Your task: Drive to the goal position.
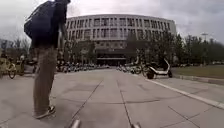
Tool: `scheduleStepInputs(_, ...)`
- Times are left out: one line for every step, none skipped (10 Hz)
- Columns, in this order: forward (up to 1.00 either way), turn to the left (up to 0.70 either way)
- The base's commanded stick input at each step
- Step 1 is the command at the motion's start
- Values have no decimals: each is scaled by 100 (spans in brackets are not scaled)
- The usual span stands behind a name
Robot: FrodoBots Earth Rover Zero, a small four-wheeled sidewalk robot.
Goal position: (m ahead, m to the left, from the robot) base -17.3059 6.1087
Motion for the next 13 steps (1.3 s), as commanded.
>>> scheduleStepInputs(85, 0)
scheduleStepInputs(85, 0)
scheduleStepInputs(85, 0)
scheduleStepInputs(85, 0)
scheduleStepInputs(85, 0)
scheduleStepInputs(85, 0)
scheduleStepInputs(85, 0)
scheduleStepInputs(85, 0)
scheduleStepInputs(85, 0)
scheduleStepInputs(85, 0)
scheduleStepInputs(85, 0)
scheduleStepInputs(85, 0)
scheduleStepInputs(85, 0)
